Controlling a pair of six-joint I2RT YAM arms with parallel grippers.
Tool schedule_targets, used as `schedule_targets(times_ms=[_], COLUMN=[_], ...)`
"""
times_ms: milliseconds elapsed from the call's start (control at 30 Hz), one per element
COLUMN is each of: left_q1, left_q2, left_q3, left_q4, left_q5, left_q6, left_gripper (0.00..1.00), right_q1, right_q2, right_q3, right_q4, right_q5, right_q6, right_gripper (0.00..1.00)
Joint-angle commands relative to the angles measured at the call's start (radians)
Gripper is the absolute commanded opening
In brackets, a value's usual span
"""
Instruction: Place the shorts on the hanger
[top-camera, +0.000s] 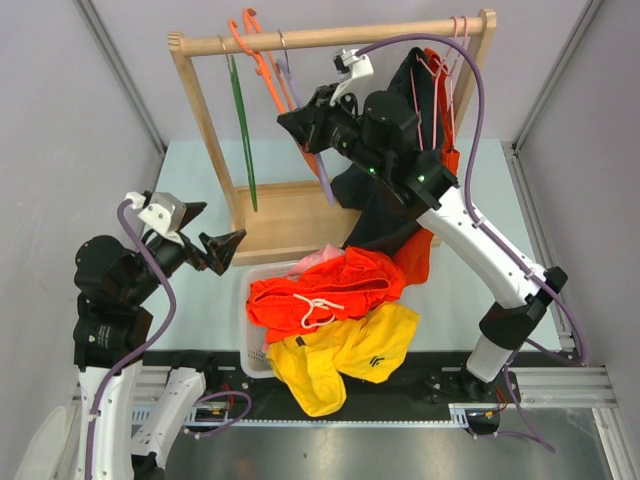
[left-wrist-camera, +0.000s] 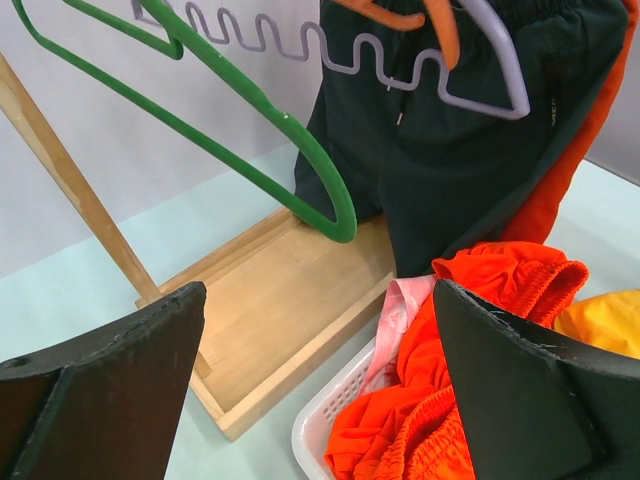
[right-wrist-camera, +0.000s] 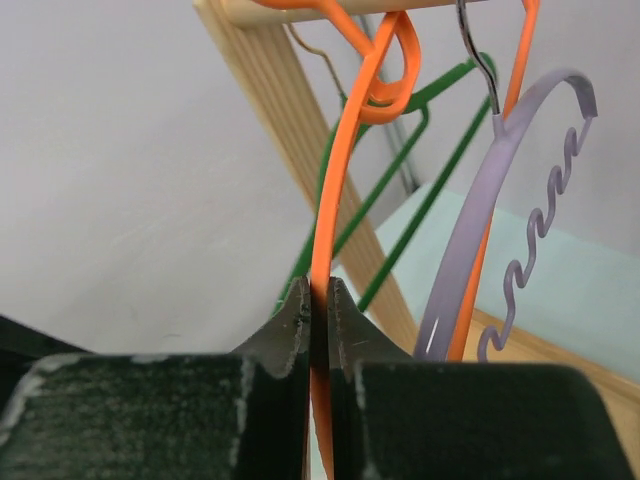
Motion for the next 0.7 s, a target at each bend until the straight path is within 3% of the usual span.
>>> schedule_targets(times_ms=[0, 333, 667], left_q1=[0.008, 0.008, 0.008], left_q2=[0.013, 0.033, 0.058], left_q3=[0.036, 0.048, 0.04], left_q4=[0.023, 0.007, -0.002], left_q5=[0.028, 0.039, 0.07], left_q6=[0.001, 0.01, 0.073], left_gripper=[1.0, 1.0, 1.0], right_q1=[-0.023, -0.055, -0.064], right_q2=[-0.078, -0.141, -0.345], right_q3=[-0.046, -0.095, -0.364], right_q4=[0.178, 0.156, 0.13], right_q5=[-0.13, -0.212, -0.278], right_q6=[0.1, 0.215, 0.272], right_gripper=[0.0, 0.0, 0.0])
